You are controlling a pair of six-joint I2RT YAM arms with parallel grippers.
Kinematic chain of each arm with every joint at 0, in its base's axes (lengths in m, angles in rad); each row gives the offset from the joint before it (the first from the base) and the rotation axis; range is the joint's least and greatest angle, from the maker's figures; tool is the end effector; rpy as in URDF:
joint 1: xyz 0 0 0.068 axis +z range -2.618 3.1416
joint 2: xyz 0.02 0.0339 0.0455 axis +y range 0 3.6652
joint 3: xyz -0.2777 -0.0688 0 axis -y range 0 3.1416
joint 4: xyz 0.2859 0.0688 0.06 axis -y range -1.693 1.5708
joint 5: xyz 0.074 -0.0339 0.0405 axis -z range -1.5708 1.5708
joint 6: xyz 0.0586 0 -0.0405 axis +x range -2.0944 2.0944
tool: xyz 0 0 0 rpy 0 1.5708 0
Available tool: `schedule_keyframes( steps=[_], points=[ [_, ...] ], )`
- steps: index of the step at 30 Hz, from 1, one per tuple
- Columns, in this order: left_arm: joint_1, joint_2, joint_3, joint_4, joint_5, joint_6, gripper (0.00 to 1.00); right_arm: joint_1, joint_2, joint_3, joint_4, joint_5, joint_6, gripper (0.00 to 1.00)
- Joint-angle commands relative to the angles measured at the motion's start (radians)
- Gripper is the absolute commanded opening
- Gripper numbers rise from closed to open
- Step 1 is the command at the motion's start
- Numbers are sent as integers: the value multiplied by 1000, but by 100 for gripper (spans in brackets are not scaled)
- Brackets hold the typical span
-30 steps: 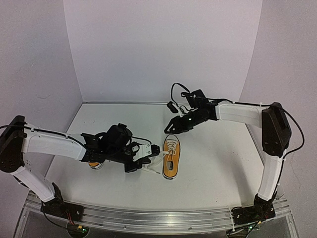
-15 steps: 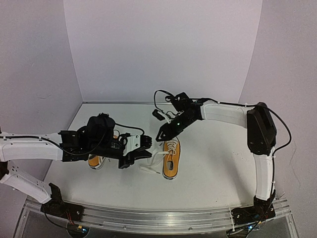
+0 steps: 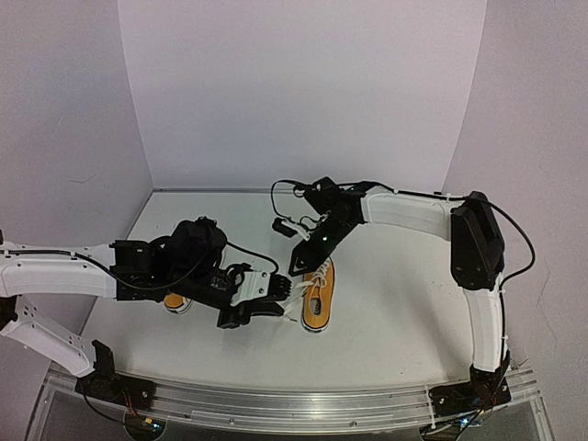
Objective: Tie the shoes
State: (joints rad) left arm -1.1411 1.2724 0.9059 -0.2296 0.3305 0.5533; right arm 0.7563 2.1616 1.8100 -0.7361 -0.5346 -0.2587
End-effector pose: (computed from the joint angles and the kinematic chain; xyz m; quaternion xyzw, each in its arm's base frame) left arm 0.1218 -0.3114 0.2598 0.7042 0.5193 -0.2729 0.4000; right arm 0.3589 0.3796 0.1918 -0.5103 0.7877 0.3054 0.1605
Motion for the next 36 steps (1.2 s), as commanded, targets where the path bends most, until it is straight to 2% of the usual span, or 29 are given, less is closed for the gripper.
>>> schedule_keyframes(
  steps=[1,11,26,36],
  points=[
    [-12,-30,66,-45,45,6,0,23,22,50,-87,56,-51,38],
    [-29,-31,92,-104,48,5,0,54,25,58,-137,95,-78,40],
    [-31,-15,94,-104,22,4,0,105,59,74,-193,248,-82,40],
    [-30,-9,94,-106,14,7,0,124,86,81,-213,294,-87,41]
  ],
)
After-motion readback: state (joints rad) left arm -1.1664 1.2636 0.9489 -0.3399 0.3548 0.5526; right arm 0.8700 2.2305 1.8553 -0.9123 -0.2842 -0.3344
